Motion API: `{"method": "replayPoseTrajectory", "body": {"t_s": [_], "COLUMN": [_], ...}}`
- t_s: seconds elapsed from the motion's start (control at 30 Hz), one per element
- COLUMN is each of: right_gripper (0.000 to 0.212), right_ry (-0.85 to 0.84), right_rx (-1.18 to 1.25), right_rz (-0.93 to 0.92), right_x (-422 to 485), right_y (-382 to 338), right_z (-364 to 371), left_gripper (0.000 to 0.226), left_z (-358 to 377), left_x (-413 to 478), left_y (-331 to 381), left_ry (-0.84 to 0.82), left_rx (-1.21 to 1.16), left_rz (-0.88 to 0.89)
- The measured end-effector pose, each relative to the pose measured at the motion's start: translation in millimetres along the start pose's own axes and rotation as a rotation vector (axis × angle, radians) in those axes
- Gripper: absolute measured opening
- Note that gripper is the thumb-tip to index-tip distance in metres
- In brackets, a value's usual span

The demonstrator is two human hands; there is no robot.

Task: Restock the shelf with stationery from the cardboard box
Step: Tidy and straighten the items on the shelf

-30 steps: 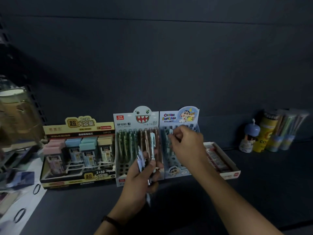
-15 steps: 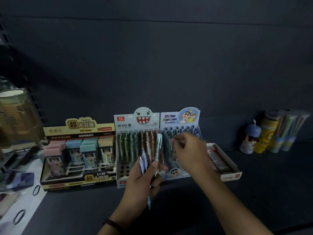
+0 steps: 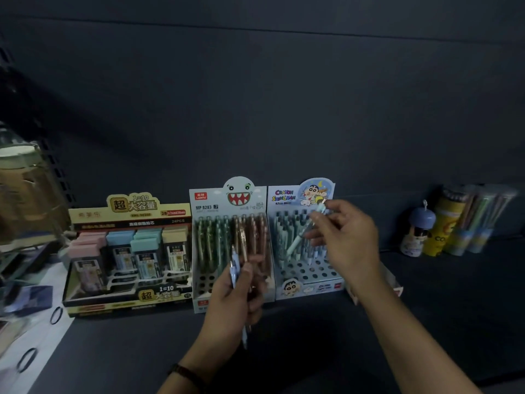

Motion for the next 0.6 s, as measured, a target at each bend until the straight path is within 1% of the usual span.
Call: {"method": "replayPoseTrajectory", "body": {"t_s": [0.13,0.23,0.3,0.37,0.5,0.57,0.6], "right_gripper": [0.011,0.011,0.016,0.02,0.02,0.017,0.017], "right_ry": [0.018,0.034,0.025,0.005,-0.012,-0.007,-0.01], "right_rx": [-0.157,-0.24,-0.28,-0.345,-0.473,-0.516,-0.521], "right_rz": [-0.044,-0.086,-0.102,-0.127,-0.18,-0.196,-0.193], "right_x": [2,-1,-3,-2,1,1,1], "right_y": [13,17,18,18,12,8,8], "right_z": [9,17,20,23,27,27,28], "left_gripper": [0.029,0.03,0.038,0.042,0.017,0.014,0.016], "left_z": [2,3,3,4,6,5,5], "left_x": [0,-1,-1,-2,-2,-2,-2], "left_y": [-2,-1,2,4,4,5,6], "left_ry": [-0.025,-0.067,-0.076,-0.082,-0.083,-0.076,-0.069], "left_rx": [-0.096,-0.237,-0.292,-0.268,-0.174,-0.152,-0.141], "left_rz": [-0.082,-0.095,-0.077,-0.029,0.074,0.089,0.096]}}
Point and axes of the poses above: each hand's wrist, its own x-axis towards the middle knuckle, its own z-axis out of the palm, y = z × x, the point moved 3 cm from there along x, towards the middle knuckle, and after that the axes turned 11 degrees about -x, right-handed, at the moved point
